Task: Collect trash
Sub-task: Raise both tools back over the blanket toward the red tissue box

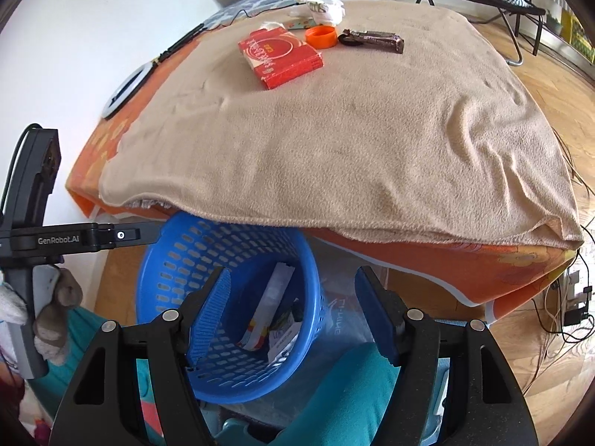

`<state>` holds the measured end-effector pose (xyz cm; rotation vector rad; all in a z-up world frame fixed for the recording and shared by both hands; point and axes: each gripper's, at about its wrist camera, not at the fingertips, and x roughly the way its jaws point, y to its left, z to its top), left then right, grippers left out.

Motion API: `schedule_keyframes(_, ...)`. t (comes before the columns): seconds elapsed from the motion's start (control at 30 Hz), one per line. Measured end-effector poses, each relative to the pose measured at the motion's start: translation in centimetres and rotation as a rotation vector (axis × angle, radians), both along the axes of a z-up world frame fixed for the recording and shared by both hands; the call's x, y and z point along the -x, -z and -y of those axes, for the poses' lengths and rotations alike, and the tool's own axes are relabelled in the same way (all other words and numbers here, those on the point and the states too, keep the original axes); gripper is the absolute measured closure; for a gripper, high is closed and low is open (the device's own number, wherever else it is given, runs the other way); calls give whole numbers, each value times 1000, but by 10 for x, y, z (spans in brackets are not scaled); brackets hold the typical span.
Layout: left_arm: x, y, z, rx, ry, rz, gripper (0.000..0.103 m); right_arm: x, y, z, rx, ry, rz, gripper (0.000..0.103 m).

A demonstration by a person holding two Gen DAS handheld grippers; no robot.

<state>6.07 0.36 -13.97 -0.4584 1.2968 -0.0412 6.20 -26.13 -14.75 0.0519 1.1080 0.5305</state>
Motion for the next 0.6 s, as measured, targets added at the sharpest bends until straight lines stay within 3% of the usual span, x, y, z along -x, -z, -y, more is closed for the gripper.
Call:
schedule_keyframes(0.33, -68, -19, -12, 30, -30, 59, 33, -49, -36, 14, 49, 7, 220, 34)
schedule_keyframes(0.6, -125, -8, -16, 96, -67, 52, 33, -110, -46, 12, 113, -28, 237, 34)
